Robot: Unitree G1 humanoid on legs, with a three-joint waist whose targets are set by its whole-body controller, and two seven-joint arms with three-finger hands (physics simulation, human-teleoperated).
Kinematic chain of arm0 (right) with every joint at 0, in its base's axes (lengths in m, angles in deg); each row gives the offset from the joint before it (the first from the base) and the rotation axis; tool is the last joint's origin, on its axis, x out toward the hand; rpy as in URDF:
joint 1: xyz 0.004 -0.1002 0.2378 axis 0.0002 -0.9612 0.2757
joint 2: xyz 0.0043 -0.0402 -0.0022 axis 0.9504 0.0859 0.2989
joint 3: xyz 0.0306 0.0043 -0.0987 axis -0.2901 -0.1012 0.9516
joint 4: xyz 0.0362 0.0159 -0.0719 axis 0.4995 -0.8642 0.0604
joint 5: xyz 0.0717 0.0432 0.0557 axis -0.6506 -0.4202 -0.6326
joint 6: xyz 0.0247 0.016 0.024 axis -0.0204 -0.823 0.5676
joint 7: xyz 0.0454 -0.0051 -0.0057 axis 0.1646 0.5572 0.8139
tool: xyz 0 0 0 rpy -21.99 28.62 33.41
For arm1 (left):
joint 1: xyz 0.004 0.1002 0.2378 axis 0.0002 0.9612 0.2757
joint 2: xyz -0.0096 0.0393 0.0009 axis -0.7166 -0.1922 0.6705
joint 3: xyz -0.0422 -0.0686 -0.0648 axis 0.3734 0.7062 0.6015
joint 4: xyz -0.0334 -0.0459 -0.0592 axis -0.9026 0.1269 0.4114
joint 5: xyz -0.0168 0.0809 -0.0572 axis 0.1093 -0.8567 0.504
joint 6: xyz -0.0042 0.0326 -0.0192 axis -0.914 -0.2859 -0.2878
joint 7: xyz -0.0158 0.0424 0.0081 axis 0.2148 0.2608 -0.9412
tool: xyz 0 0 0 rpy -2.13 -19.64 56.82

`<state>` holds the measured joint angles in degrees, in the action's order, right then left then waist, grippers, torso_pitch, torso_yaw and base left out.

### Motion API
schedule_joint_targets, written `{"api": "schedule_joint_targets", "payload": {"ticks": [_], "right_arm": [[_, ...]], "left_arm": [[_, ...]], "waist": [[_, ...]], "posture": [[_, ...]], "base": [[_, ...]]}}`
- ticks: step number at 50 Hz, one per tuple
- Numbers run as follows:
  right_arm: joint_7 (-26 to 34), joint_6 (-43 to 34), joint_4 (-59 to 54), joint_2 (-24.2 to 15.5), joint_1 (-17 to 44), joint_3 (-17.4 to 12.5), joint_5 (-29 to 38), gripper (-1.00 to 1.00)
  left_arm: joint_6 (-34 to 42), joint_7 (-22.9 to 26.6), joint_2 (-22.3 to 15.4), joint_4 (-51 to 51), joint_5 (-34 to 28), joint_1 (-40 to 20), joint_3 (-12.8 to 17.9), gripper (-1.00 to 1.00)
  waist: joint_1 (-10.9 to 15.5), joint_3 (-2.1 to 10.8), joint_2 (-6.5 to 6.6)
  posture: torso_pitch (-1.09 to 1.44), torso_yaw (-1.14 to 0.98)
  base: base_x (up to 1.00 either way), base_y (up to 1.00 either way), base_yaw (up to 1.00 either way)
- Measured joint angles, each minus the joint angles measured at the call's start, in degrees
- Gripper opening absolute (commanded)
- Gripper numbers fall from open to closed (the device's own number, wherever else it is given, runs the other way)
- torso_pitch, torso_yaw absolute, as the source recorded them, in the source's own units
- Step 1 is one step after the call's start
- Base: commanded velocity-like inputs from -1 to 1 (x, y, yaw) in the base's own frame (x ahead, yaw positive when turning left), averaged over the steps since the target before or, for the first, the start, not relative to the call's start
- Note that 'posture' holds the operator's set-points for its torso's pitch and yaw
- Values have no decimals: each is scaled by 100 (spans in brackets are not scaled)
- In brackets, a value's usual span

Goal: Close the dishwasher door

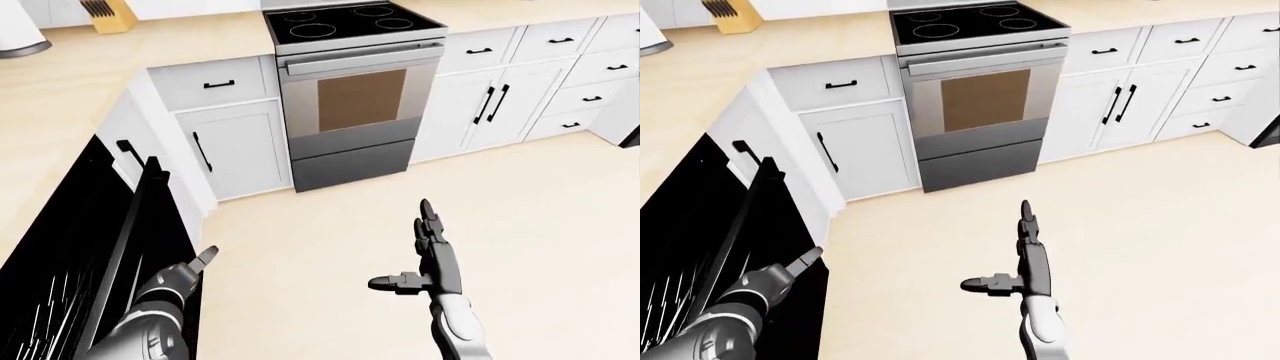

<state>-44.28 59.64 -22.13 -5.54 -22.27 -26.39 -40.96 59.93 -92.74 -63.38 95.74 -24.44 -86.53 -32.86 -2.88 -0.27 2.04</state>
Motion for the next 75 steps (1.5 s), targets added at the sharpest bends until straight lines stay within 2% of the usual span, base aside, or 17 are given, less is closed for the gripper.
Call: {"api": "schedule_joint_targets", "payload": {"ticks": [75], "right_arm": [[-19, 24, -46, 4, 22, -3, -17, 100]], "left_arm": [[122, 186, -580, 35, 33, 344, 263, 100]], "waist": [[-62, -49, 100]], "posture": [[0, 0]], "base": [[0, 0, 0]]}}
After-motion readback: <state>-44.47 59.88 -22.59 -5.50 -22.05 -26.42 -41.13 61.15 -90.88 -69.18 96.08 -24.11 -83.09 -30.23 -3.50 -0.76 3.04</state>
